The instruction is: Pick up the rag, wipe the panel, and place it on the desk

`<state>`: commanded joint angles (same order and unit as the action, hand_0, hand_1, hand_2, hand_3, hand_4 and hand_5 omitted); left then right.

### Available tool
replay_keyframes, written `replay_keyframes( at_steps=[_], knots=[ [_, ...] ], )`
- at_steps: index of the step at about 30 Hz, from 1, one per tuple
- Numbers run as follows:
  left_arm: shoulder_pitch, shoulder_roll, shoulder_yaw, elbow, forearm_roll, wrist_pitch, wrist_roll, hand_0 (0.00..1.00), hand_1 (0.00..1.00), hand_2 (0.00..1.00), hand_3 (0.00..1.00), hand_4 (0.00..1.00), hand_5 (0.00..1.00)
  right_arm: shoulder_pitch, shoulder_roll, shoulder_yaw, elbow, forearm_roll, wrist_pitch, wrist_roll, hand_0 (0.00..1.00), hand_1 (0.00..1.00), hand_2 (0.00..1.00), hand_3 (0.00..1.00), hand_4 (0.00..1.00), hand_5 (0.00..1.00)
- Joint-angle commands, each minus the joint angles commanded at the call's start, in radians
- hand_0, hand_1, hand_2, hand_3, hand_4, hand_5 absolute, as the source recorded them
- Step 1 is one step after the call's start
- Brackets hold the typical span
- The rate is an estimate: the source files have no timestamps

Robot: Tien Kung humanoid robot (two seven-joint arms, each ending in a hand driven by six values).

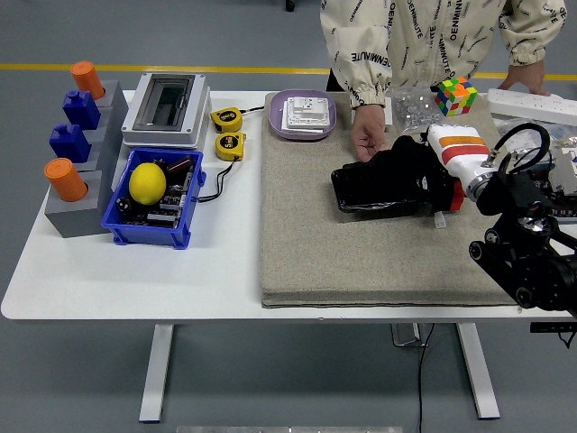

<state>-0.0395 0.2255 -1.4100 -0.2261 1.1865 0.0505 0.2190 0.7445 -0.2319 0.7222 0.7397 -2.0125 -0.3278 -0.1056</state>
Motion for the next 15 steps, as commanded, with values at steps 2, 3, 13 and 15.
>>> replay_keyframes(
  at_steps=[2, 3, 13, 15],
  knots=[
    [0.000, 0.000, -0.003, 0.000, 0.001, 0.000, 0.000, 0.635, 0.657, 0.684, 0.573, 0.613, 0.511, -0.005, -0.022, 0.013, -0.009, -0.003, 0.001, 0.000, 0.246, 0.309, 0.363, 0.357, 0.938, 0.045],
    [0.001, -0.001, -0.004, 0.001, 0.002, 0.000, 0.000, 0.633, 0.658, 0.684, 0.574, 0.613, 0.510, -0.008, -0.034, 0.022, -0.013, -0.004, 0.002, 0.001, 0.251, 0.310, 0.363, 0.358, 0.939, 0.044],
    [0.001, -0.001, -0.010, 0.001, 0.005, 0.001, -0.001, 0.634, 0.658, 0.682, 0.573, 0.612, 0.509, -0.025, -0.106, 0.092, -0.042, -0.017, 0.005, -0.001, 0.251, 0.309, 0.363, 0.357, 0.938, 0.043],
    [0.000, -0.001, -0.009, 0.001, 0.005, 0.001, -0.001, 0.634, 0.658, 0.685, 0.573, 0.612, 0.509, -0.029, -0.111, 0.104, -0.043, -0.015, 0.005, 0.002, 0.251, 0.310, 0.363, 0.358, 0.938, 0.044]
  ],
)
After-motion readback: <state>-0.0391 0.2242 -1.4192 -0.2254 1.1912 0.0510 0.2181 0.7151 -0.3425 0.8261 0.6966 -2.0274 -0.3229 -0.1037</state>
